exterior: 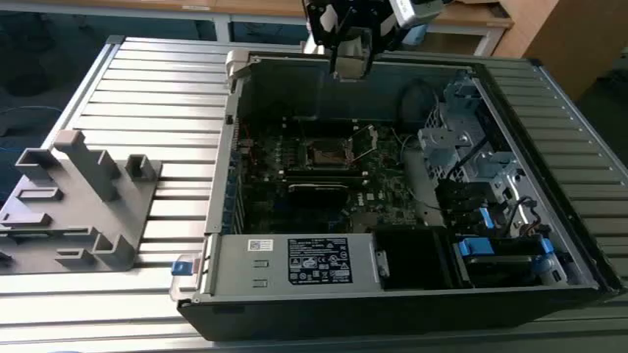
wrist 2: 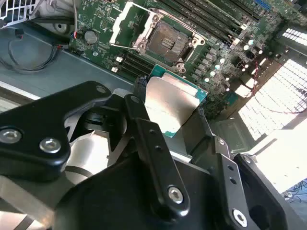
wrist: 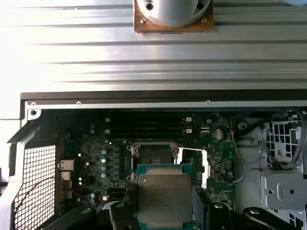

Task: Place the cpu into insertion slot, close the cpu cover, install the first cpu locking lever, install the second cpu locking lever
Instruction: 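Place the cpu into insertion slot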

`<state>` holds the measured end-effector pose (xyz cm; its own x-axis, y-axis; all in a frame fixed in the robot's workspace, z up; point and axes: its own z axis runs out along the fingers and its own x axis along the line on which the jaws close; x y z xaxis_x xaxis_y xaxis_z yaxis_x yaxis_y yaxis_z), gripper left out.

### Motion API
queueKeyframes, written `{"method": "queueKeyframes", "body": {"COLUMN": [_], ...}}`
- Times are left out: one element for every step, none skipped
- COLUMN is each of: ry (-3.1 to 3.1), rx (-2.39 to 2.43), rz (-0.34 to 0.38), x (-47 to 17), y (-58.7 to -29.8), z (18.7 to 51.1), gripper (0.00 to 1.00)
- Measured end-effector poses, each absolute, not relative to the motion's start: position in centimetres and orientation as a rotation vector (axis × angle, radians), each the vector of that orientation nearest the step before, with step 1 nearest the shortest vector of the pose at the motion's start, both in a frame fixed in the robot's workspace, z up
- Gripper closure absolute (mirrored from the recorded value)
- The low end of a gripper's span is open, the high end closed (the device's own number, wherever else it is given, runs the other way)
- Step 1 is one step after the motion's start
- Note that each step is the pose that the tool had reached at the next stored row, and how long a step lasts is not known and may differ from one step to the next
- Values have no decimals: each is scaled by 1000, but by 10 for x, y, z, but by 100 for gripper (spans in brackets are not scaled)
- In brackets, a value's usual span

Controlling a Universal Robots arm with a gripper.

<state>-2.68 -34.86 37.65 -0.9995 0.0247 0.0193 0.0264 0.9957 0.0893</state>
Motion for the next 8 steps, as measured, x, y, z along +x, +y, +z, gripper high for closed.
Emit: {"method": "queueKeyframes", "body": {"ry": [-3120, -3120, -3120, -3120, -3120, -3120, -3120, -3120], "rx": [-40, -40, -40, -40, -40, -40, -40, -40], "rz": [-140, -140, -140, -140, -140, -140, -140, -140], "x": [-27, -27, -27, -27, -27, -27, -27, -27], "y": [-349, -349, -349, -349, -349, -349, -349, -349], "z": [376, 376, 376, 377, 376, 376, 376, 375], "gripper": [46, 46, 46, 46, 46, 46, 46, 46]}}
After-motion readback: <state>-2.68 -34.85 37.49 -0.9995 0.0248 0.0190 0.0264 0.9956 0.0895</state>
